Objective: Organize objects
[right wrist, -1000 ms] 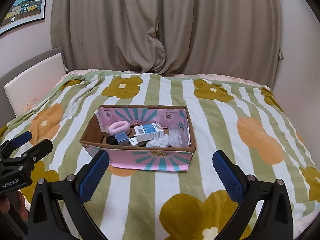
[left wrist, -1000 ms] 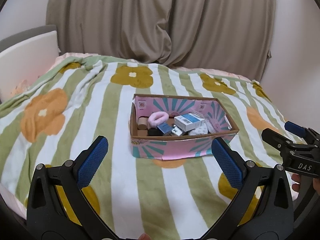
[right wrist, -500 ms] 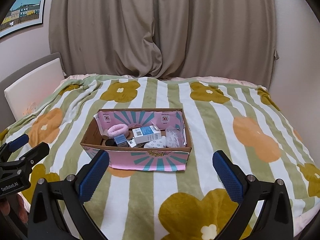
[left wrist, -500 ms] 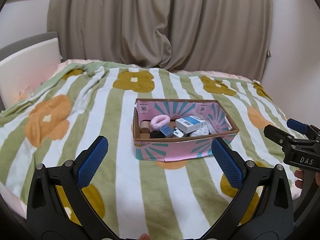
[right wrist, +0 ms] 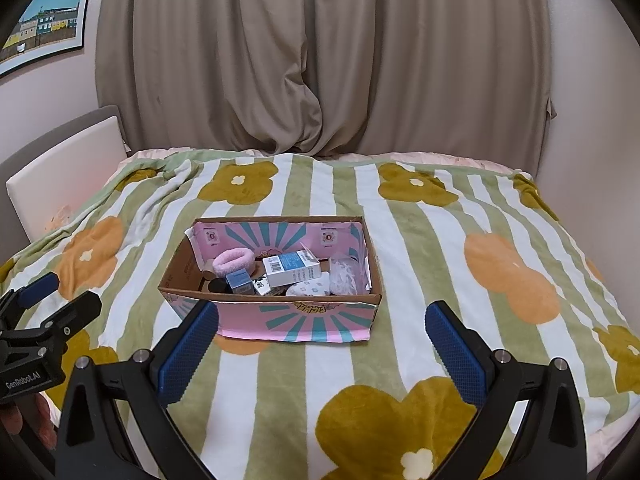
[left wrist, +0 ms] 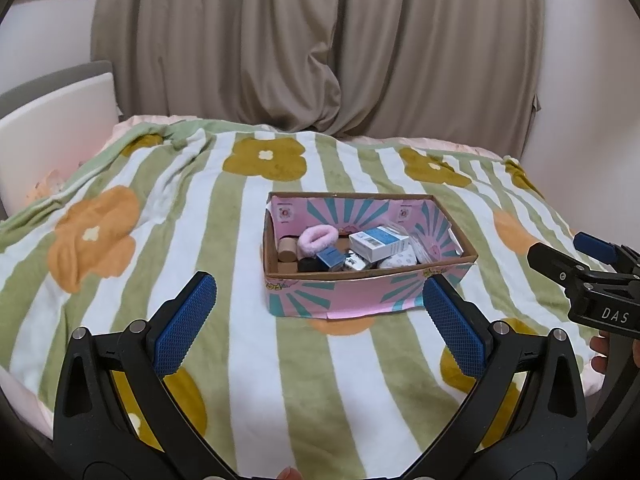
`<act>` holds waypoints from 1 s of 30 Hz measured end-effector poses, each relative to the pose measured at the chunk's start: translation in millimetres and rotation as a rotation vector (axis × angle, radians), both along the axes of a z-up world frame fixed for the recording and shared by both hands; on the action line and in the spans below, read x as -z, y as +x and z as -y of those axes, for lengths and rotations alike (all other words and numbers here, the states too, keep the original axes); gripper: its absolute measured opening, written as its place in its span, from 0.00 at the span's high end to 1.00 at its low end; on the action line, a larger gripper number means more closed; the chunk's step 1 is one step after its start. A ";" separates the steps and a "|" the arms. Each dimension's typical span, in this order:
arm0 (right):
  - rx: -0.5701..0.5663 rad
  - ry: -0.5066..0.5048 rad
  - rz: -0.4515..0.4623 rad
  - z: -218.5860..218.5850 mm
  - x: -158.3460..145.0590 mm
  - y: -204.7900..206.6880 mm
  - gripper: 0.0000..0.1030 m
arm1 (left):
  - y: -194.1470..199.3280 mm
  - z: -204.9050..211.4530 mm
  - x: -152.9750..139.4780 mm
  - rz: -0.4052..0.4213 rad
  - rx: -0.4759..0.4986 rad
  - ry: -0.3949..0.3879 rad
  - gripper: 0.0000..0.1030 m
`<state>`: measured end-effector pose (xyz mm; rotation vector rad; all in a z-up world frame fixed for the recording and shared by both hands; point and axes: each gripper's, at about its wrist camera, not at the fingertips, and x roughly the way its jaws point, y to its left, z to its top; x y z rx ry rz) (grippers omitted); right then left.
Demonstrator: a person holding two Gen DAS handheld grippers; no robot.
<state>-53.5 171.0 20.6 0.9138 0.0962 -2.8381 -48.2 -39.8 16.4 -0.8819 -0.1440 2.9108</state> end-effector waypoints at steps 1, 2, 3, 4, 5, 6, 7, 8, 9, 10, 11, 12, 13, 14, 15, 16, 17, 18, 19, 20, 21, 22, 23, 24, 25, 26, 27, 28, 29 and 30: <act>0.000 0.000 0.001 -0.1 0.2 -0.1 0.00 | 0.0 0.0 0.0 0.000 0.000 0.001 0.00; 0.000 0.002 0.002 0.1 0.2 -0.1 0.00 | 0.0 0.0 0.1 0.000 0.001 0.001 0.00; -0.001 0.002 0.003 0.1 0.3 -0.6 0.00 | 0.1 -0.1 0.0 0.000 0.000 0.000 0.00; 0.000 0.000 0.002 0.2 0.2 -0.6 0.00 | 0.0 -0.1 0.0 -0.001 0.000 0.000 0.00; 0.001 0.000 0.002 0.5 0.2 -0.7 0.00 | 0.0 -0.1 0.0 -0.001 0.001 0.000 0.00; 0.001 0.001 0.002 0.5 0.4 -0.8 0.00 | -0.6 -0.1 0.7 -0.001 0.002 0.000 0.00; 0.001 0.002 0.002 0.4 0.5 -0.8 0.00 | -0.4 -0.2 0.7 -0.001 0.000 0.000 0.00; 0.001 0.001 0.003 0.3 0.5 -0.8 0.00 | -0.3 -0.3 0.7 -0.001 0.001 0.001 0.00; 0.001 0.000 0.002 0.2 0.4 -0.8 0.00 | -0.5 -0.4 0.9 0.001 0.003 0.002 0.00; 0.000 0.001 0.003 0.2 0.5 -1.0 0.00 | -1.2 -0.4 1.5 0.004 0.004 0.003 0.00; 0.000 0.002 0.003 0.2 0.5 -1.1 0.00 | -2.4 -0.4 2.2 0.007 0.005 0.004 0.00; 0.000 0.002 0.003 0.1 0.6 -1.1 0.00 | -3.8 0.1 3.2 0.011 0.006 0.007 0.00; 0.000 0.002 0.002 -0.2 0.4 -0.9 0.00 | -4.5 0.0 3.8 0.013 0.007 0.008 0.00; 0.000 0.002 0.002 -0.1 0.6 -1.0 0.00 | -5.5 0.6 4.5 0.015 0.007 0.008 0.00; 0.001 0.002 0.002 -0.2 0.7 -0.9 0.00 | -6.2 1.0 4.9 0.015 0.007 0.007 0.00; 0.003 0.003 0.001 0.0 0.4 -1.4 0.00 | -6.5 0.9 4.9 0.015 0.006 0.006 0.00; 0.005 0.003 0.001 0.0 -0.1 -2.6 0.00 | -6.4 1.9 5.1 0.014 0.006 0.006 0.00; 0.007 0.002 0.001 -0.2 -0.4 -3.3 0.00 | -6.4 2.1 5.1 0.013 0.006 0.006 0.00; 0.008 0.001 0.002 0.8 -0.7 -5.1 0.00 | -6.7 2.1 5.0 0.012 0.006 0.006 0.00; 0.009 -0.001 0.001 1.2 -0.9 -6.2 0.00 | -6.8 2.5 4.9 0.012 0.006 0.007 0.00; 0.010 -0.001 0.002 1.4 -0.9 -7.3 0.00 | -6.7 2.8 5.0 0.011 0.007 0.007 0.00; 0.010 -0.001 0.002 1.2 -0.9 -7.2 0.00 | -6.0 3.2 4.9 0.011 0.007 0.007 0.00; 0.009 -0.001 0.001 1.0 -1.0 -7.3 0.00 | -6.0 3.1 4.9 0.011 0.006 0.007 0.00; 0.008 -0.002 0.002 0.9 -1.0 -7.4 0.00 | -6.0 3.1 4.9 0.010 0.006 0.005 0.00; 0.008 -0.002 0.003 0.9 -1.2 -7.9 0.00 | -6.2 2.9 4.8 0.010 0.006 0.004 0.00; 0.008 -0.001 0.001 0.9 -1.2 -7.2 0.00 | -5.9 3.0 4.5 0.010 0.007 0.003 0.00; 0.007 -0.001 0.001 0.9 -1.1 -7.4 0.00 | -5.9 2.9 4.5 0.010 0.007 0.003 0.00; 0.006 0.000 0.003 1.0 -1.0 -7.4 0.00 | -5.8 2.8 4.4 0.010 0.007 0.004 0.00; 0.008 -0.001 0.001 1.0 -1.1 -7.1 0.00 | -5.9 2.6 4.4 0.010 0.007 0.003 0.00; 0.009 -0.001 0.000 0.9 -1.3 -7.2 0.00 | -6.0 2.3 4.4 0.011 0.006 0.002 0.00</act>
